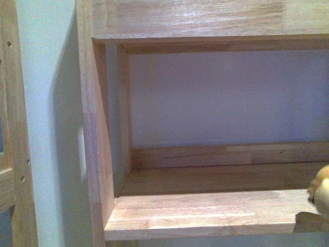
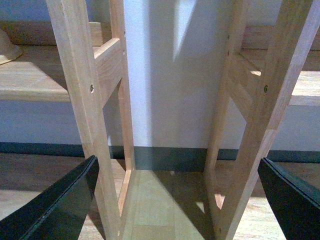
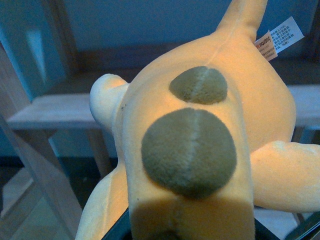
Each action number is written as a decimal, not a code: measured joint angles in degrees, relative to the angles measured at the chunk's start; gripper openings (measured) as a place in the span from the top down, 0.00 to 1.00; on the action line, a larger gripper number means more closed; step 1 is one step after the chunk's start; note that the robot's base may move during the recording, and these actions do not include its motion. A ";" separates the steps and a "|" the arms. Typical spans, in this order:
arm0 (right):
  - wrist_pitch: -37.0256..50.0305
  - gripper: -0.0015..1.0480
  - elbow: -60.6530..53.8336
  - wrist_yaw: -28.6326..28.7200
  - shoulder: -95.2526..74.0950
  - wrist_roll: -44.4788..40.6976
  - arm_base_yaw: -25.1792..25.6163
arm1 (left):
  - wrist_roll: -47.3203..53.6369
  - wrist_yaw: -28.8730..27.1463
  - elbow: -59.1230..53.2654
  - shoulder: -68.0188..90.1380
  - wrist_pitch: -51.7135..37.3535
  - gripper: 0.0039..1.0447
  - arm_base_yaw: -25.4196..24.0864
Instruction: Put away toys
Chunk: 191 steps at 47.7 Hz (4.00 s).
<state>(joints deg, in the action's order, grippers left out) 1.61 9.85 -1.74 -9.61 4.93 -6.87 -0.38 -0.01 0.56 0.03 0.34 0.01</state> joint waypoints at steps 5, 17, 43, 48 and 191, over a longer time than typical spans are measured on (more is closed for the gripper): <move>0.98 0.81 4.61 -0.79 -2.56 -1.07 -1.03 | 0.00 0.00 0.00 0.00 0.00 0.05 0.00; 2.36 0.81 17.18 -6.32 -10.97 -5.38 -9.44 | 0.00 0.00 0.00 0.00 0.00 0.05 0.00; 0.81 0.81 58.29 -3.45 -35.28 -15.89 -14.45 | 0.00 0.00 0.00 0.00 0.00 0.05 0.00; -0.33 0.81 67.43 0.15 -42.84 -14.40 -9.79 | 0.00 0.00 0.00 0.00 0.00 0.05 0.00; -17.31 0.00 127.58 22.49 -101.02 22.23 -7.63 | 0.00 0.00 0.00 0.00 0.00 0.05 0.00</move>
<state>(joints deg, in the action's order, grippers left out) -15.70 137.43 20.75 -110.63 27.16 -14.50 -0.38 -0.01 0.56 0.03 0.34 0.01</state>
